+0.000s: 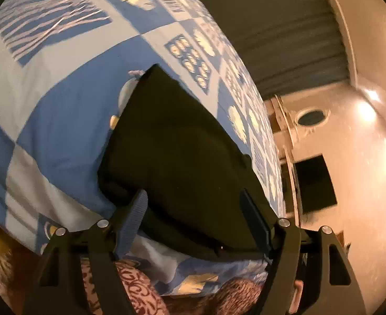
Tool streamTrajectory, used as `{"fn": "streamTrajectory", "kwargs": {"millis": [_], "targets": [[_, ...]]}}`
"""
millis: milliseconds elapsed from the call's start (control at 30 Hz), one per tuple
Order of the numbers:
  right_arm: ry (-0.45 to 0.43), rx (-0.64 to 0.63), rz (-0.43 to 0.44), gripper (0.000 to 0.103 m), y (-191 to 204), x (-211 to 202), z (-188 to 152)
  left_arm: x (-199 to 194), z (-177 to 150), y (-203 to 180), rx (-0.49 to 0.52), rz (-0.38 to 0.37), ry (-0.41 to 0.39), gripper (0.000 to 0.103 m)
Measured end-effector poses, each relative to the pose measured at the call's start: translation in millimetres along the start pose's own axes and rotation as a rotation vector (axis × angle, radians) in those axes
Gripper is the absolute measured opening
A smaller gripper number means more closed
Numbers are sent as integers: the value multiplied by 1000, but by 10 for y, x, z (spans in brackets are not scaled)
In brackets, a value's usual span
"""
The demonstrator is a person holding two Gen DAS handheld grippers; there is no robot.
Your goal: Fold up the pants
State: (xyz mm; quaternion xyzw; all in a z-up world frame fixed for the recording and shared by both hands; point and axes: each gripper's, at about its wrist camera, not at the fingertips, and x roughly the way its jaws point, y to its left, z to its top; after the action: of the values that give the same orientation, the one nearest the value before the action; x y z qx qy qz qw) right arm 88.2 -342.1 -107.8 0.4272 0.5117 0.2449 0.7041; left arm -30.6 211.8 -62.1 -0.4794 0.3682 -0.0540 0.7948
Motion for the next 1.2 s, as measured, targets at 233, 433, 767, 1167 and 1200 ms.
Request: {"fn": "streamTrajectory", "kwargs": {"millis": [233, 433, 767, 1167, 1200], "targets": [[-6, 18, 0, 66, -20, 18, -23, -73, -90, 42, -55, 53, -35, 72], [-18, 92, 32, 66, -175, -121, -51, 36, 8, 77, -92, 72, -88, 72], [127, 196, 121, 65, 112, 472, -450, 133, 11, 226, -127, 134, -72, 16], [42, 230, 119, 19, 255, 1107, -662, 104, -4, 275, -159, 112, -67, 14], [32, 235, 104, 15, 245, 1126, -656, 108, 2, 276, -157, 112, -67, 13]]}}
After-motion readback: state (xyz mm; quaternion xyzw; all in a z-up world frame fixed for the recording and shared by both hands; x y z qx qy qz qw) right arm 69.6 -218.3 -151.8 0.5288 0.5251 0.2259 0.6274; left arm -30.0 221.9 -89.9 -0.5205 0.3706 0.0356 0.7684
